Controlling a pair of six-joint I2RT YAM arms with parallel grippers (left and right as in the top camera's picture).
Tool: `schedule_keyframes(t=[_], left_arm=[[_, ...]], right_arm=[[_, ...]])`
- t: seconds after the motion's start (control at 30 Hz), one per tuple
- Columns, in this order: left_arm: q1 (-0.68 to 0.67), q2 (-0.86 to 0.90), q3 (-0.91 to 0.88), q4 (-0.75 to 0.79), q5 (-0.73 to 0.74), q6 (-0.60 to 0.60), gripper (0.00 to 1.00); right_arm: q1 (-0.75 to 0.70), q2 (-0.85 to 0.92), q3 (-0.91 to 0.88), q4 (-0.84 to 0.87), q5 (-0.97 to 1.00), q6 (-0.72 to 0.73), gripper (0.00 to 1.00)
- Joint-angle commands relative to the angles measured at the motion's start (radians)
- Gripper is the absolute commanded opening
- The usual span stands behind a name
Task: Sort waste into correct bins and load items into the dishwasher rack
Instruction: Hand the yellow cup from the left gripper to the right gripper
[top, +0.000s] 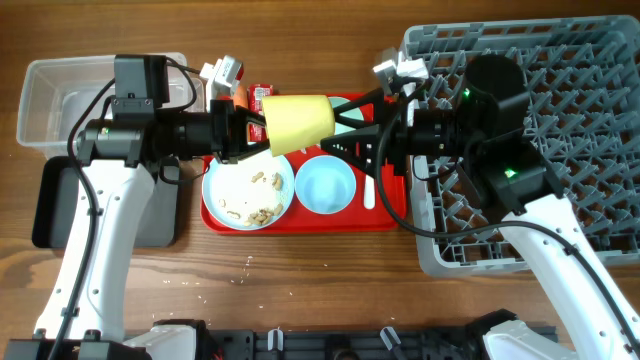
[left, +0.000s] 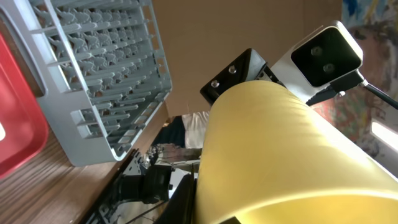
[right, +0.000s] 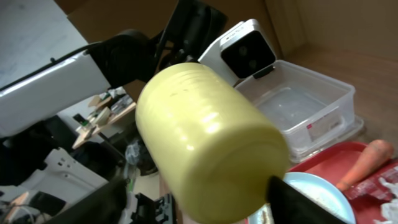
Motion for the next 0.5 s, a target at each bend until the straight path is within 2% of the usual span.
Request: schedule_keyframes(t=[0.0, 0.07, 0.13, 0.3, 0.37, 0.47], left_arm=[[-0.037, 0.002, 0.0, 0.004, 0.032, 0.024, 0.04], [-0.036, 0.002, 0.0, 0.009, 0.031, 0.024, 0.04], [-0.036, 0.0, 0.0, 0.015, 0.031, 0.024, 0.04], [-0.037, -0.002, 0.0, 0.016, 0.031, 0.024, 0.04], [-0.037, -0.002, 0.0, 0.016, 0.031, 0.024, 0.04], [-0.045, -0.002, 0.0, 0.016, 0.031, 0.024, 0.04]], right_arm=[[0.03, 0.01, 0.011, -0.033, 0.012, 0.011, 0.79], [0.019, 0.01, 0.011, -0.158, 0.175, 0.002, 0.84], [-0.004, 0.01, 0.011, -0.222, 0.205, -0.036, 0.86], [-0.066, 0.01, 0.011, -0.254, 0.102, -0.087, 0.9], [-0.073, 0.01, 0.011, -0.232, -0.073, -0.188, 0.93], [-0.071, 0.01, 0.011, -0.197, -0.147, -0.197, 0.96]])
